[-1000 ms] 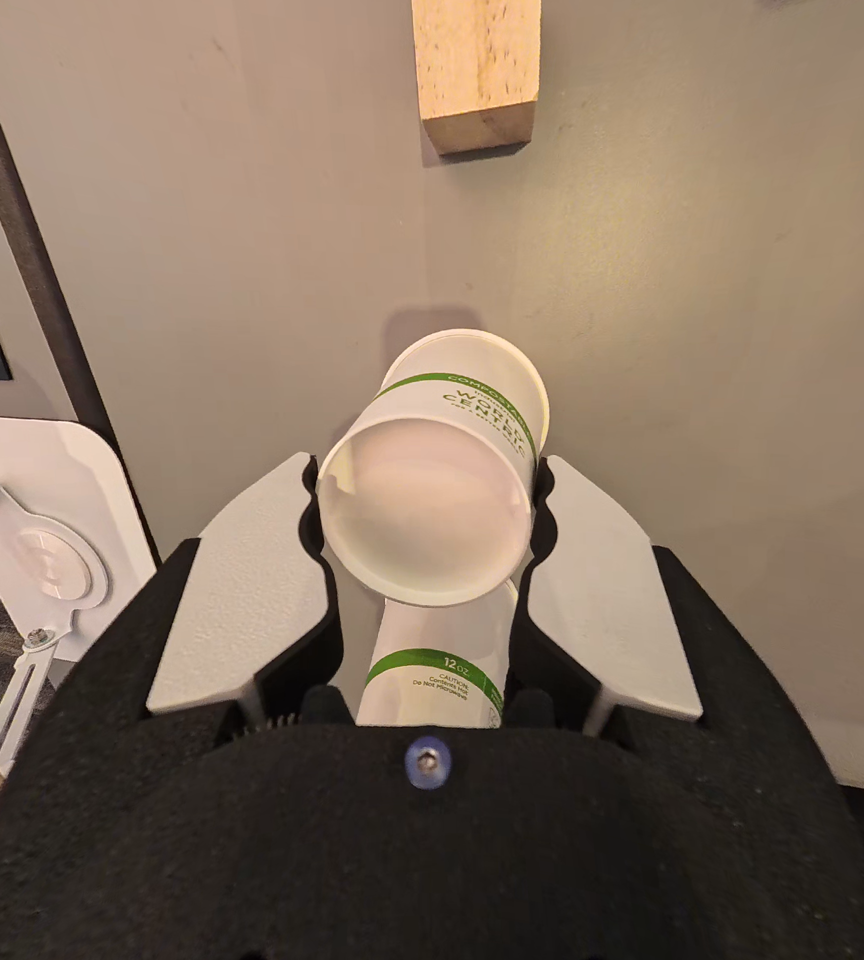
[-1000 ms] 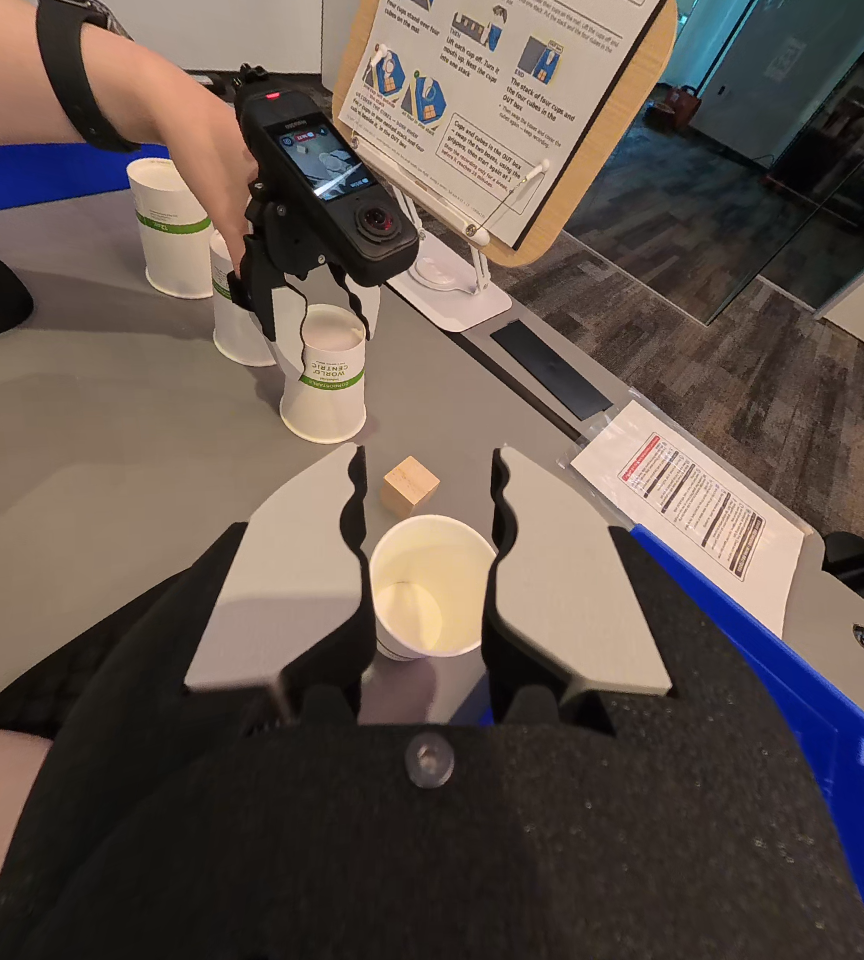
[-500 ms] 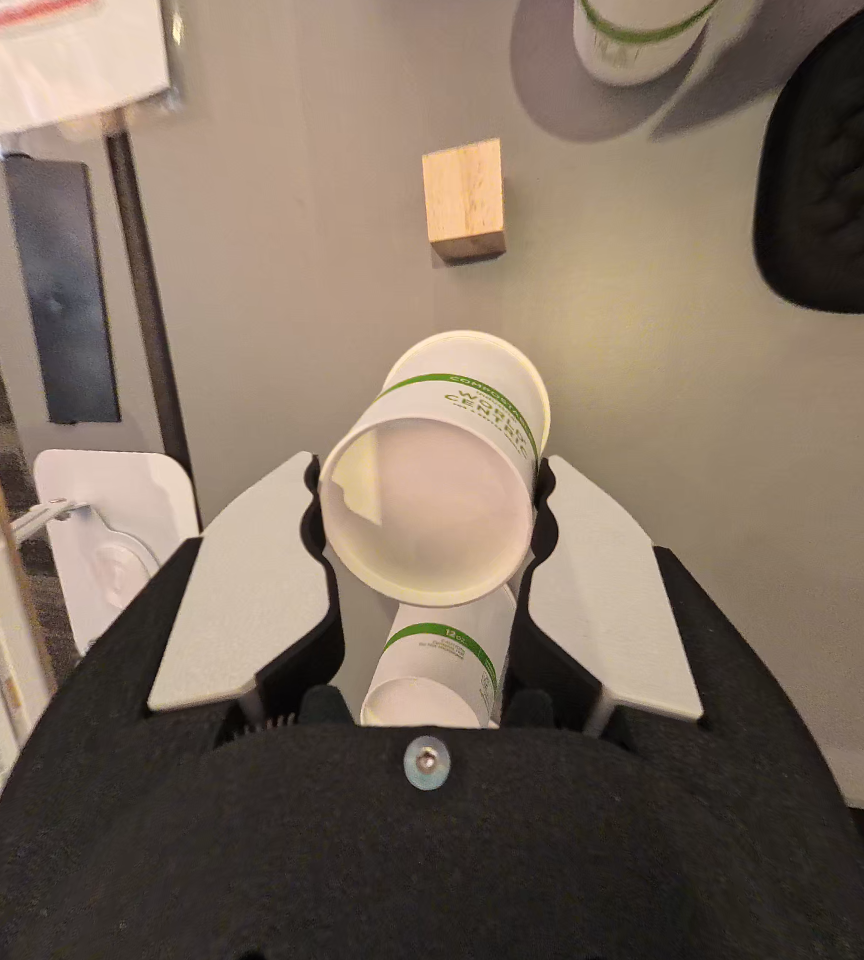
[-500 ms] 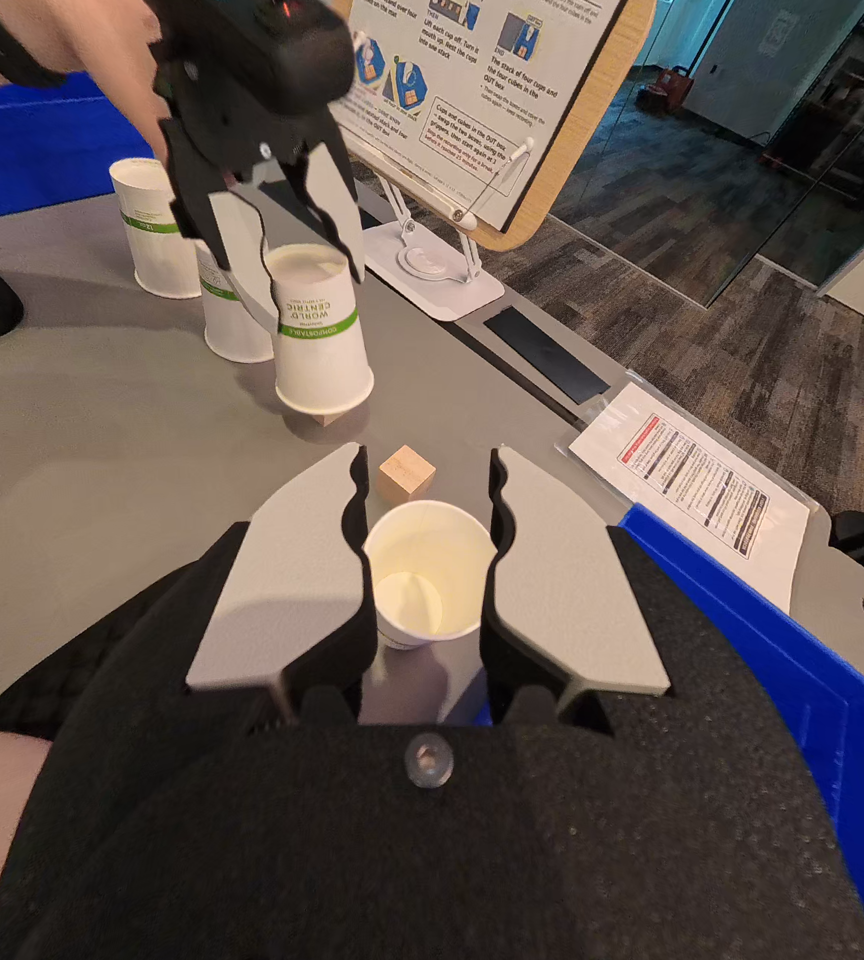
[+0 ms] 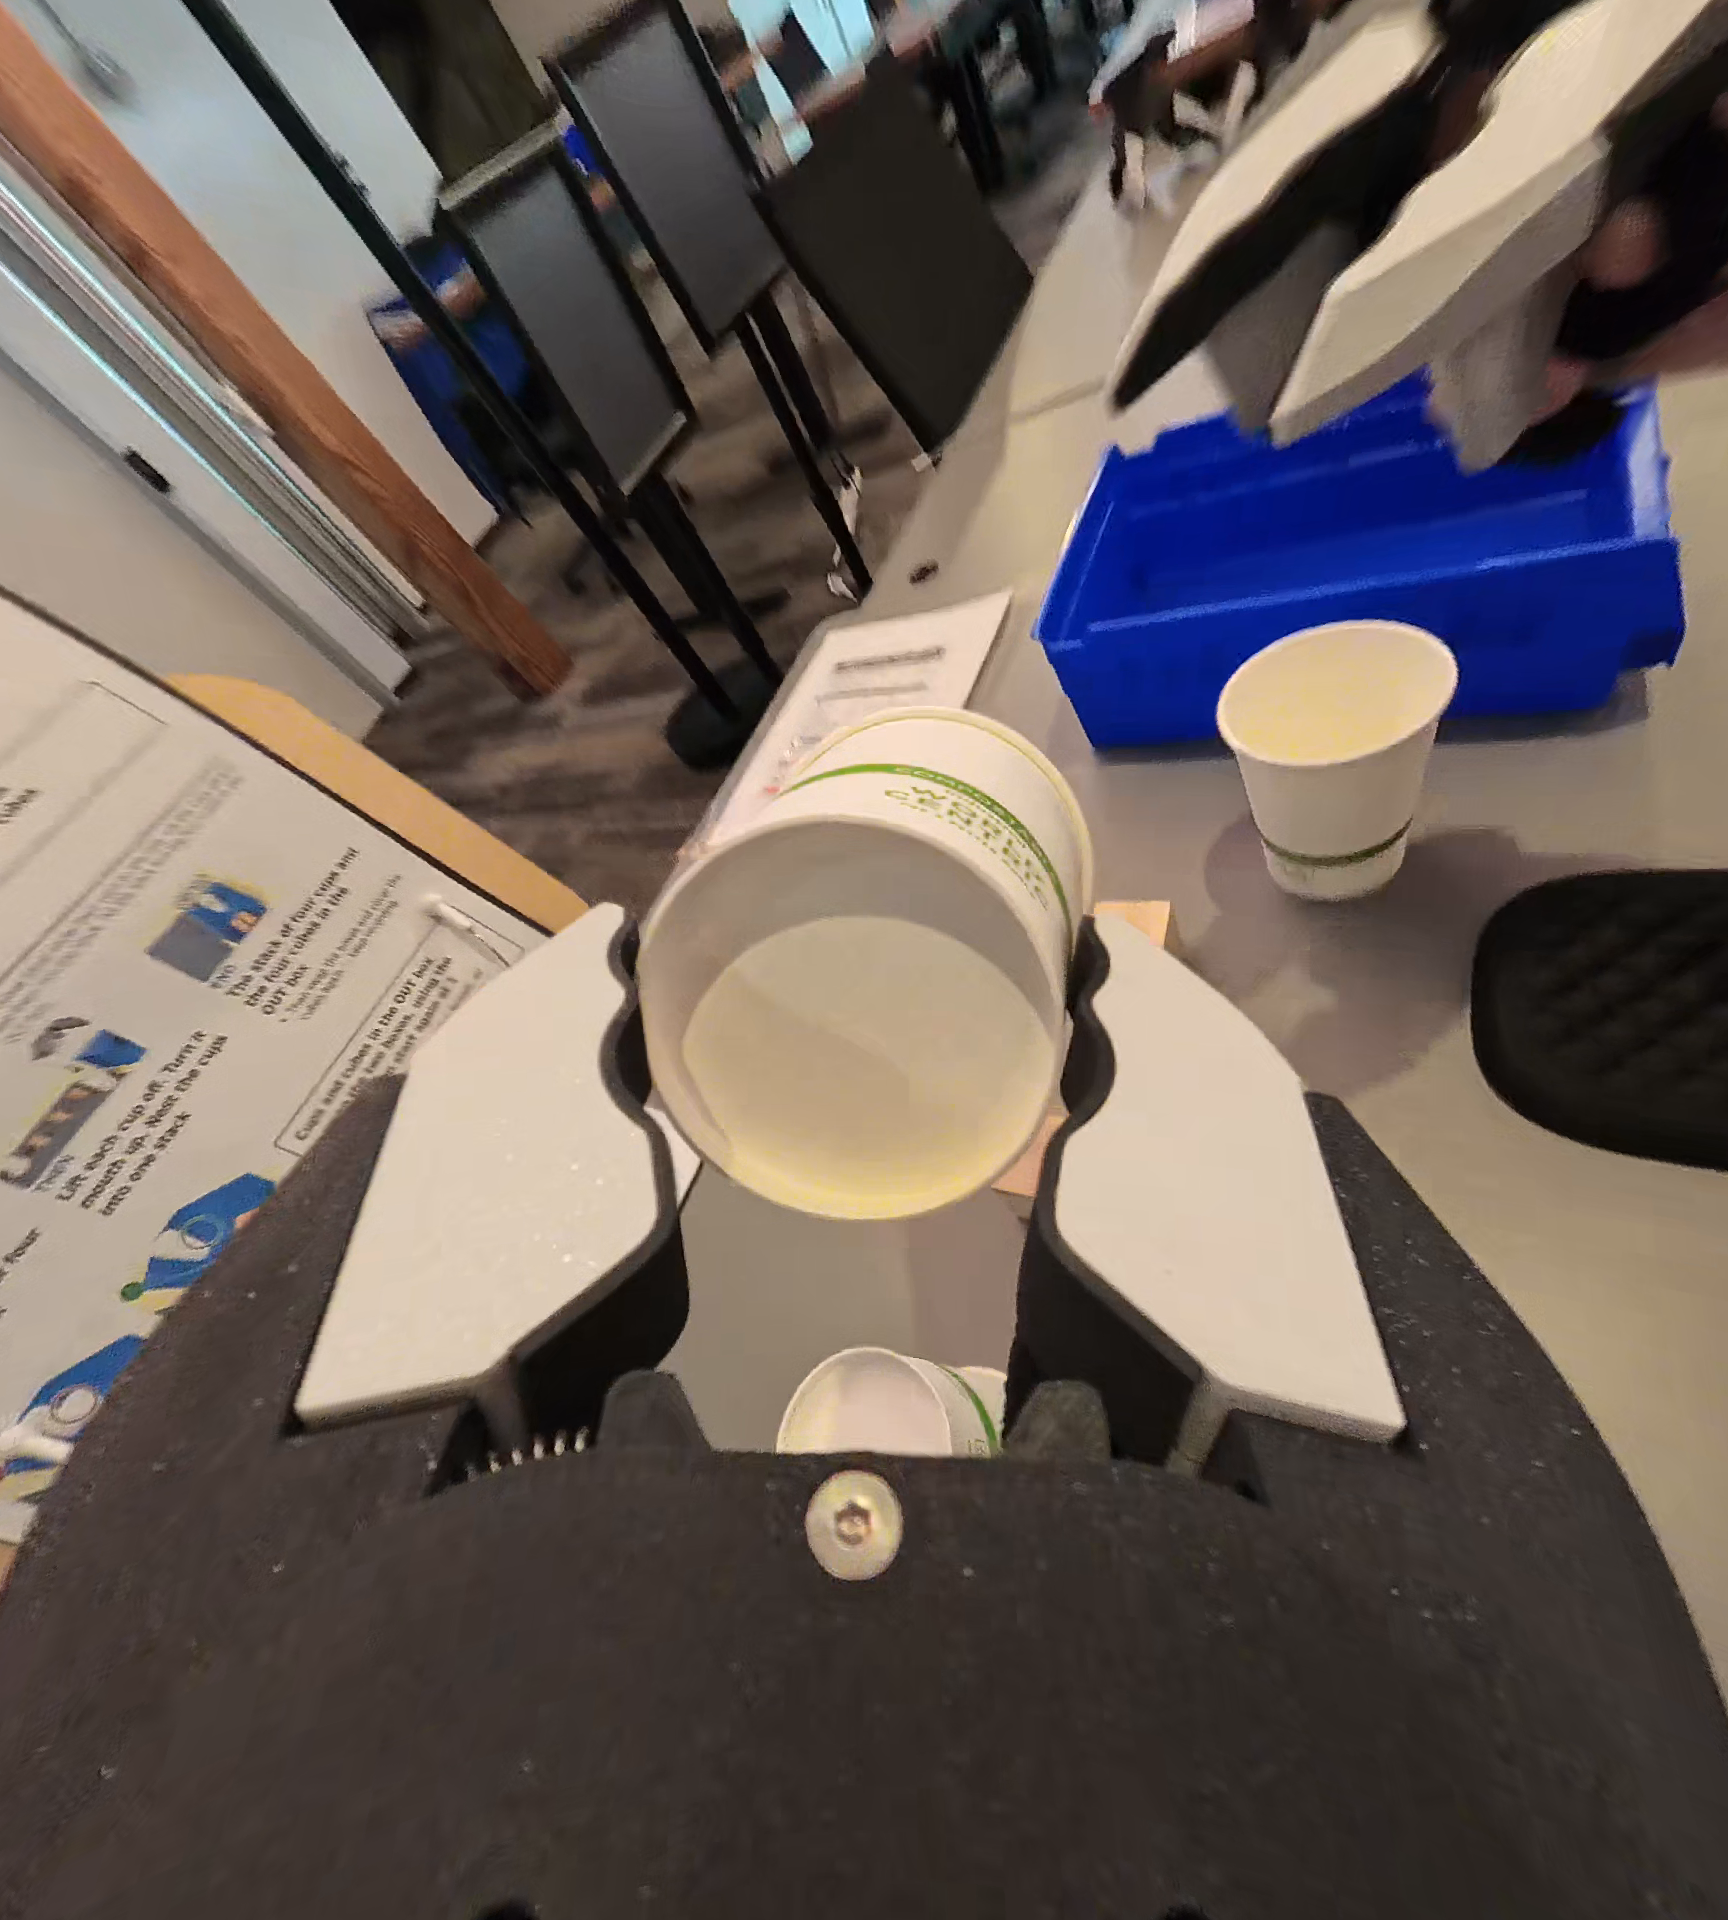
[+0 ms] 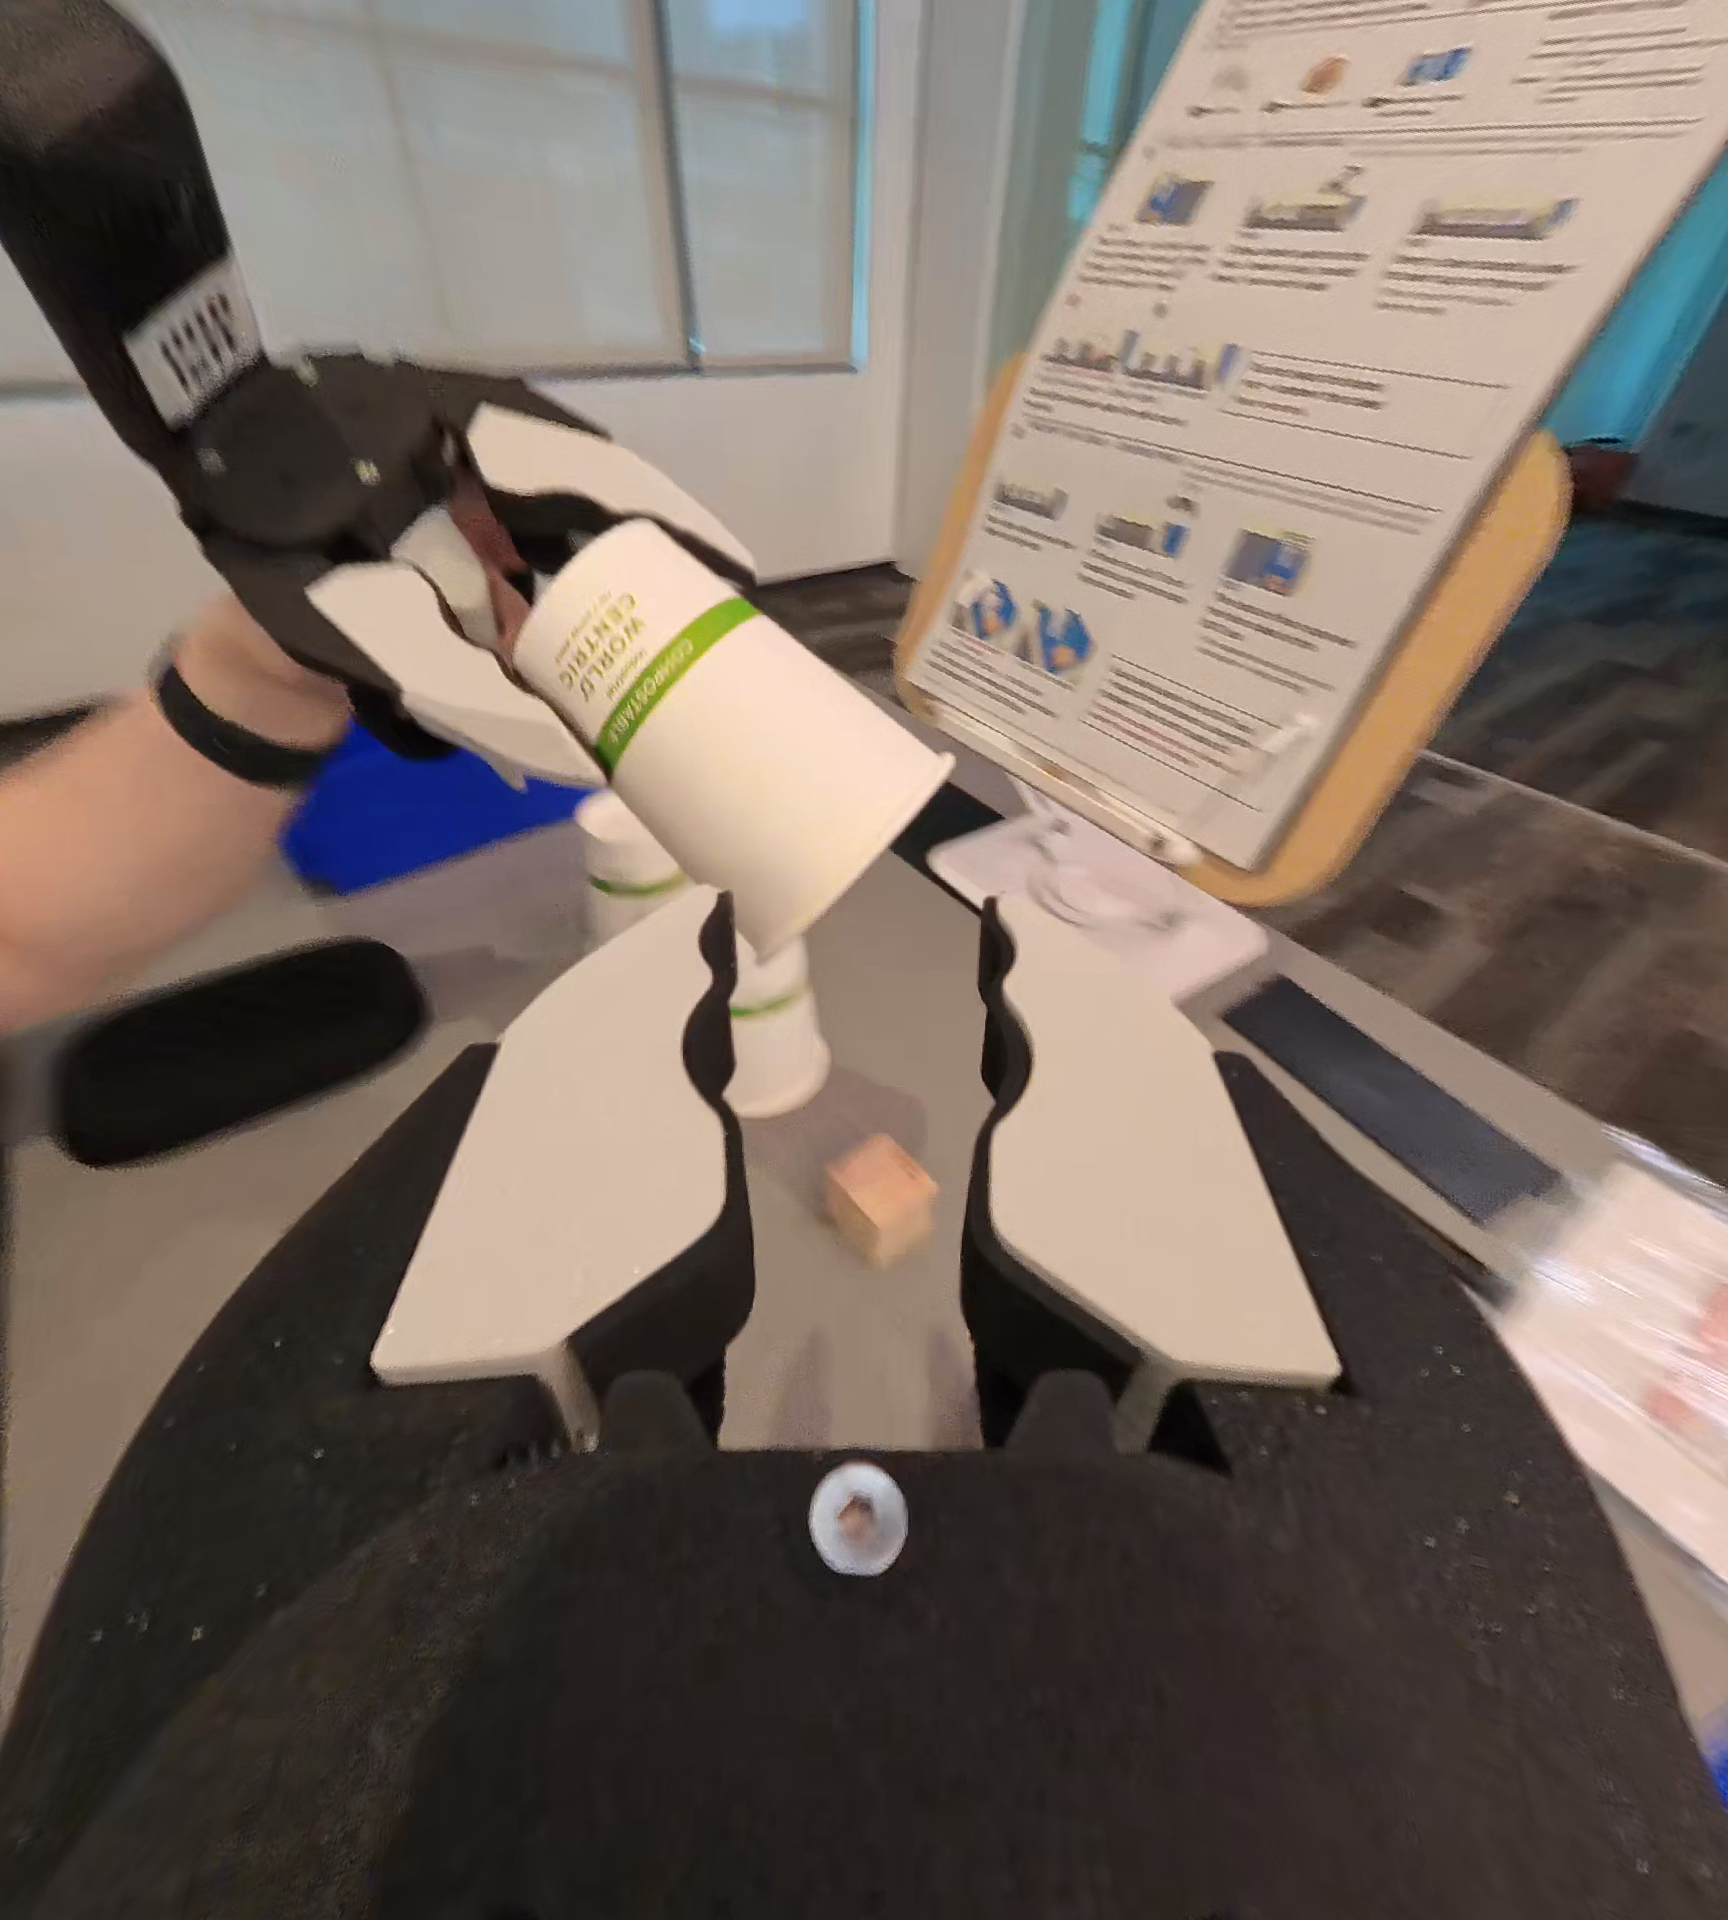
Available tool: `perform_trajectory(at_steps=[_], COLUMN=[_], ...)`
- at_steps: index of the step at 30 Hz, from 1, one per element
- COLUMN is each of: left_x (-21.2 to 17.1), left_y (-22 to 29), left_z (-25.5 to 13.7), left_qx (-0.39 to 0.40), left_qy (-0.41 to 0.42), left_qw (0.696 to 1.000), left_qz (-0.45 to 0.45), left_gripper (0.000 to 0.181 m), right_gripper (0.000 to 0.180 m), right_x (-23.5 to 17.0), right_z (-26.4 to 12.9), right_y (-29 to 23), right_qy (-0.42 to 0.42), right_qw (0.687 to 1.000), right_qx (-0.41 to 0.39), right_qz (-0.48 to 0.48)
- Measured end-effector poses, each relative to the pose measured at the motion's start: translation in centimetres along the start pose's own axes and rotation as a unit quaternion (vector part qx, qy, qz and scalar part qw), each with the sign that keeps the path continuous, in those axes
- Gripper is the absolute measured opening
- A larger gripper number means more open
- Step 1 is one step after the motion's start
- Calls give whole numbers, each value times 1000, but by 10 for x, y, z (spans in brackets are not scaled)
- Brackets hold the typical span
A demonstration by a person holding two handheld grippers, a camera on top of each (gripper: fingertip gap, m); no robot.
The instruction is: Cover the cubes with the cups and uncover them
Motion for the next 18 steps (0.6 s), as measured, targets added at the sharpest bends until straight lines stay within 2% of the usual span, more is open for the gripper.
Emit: perform_trajectory(at_steps=[5, 8, 11, 16, 18], left_x=[5, 5, 1, -2, -5], left_y=[10, 16, 18, 19, 19], left_z=[-36, -48, -55, -64, -64], left_qx=[16, 19, 36, 36, 31], left_qy=[76, 100, 106, 122, 121], left_qw=[997, 995, 994, 992, 992], left_qz=[-19, -18, -2, 5, 3], left_gripper=[78, 78, 78, 78, 78], right_gripper=[41, 42, 46, 44, 26], right_x=[6, -1, -8, -12, -11], right_z=[47, 69, 83, 103, 107], right_y=[-6, -8, -16, -25, -34], right_qy=[46, 28, 12, 17, 25], right_qw=[982, 976, 949, 908, 887], right_qx=[118, 139, 232, 327, 379], right_qz=[141, 168, 214, 263, 264])
Point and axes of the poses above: each gripper's, where its closed fingertips meet, z out along the fingers, x out of its top, y = z × x across the jaws, the point moved 8 cm from there along -z, back along the fingers, and after that the axes turned 2 degrees about z, right-handed, at the moved point
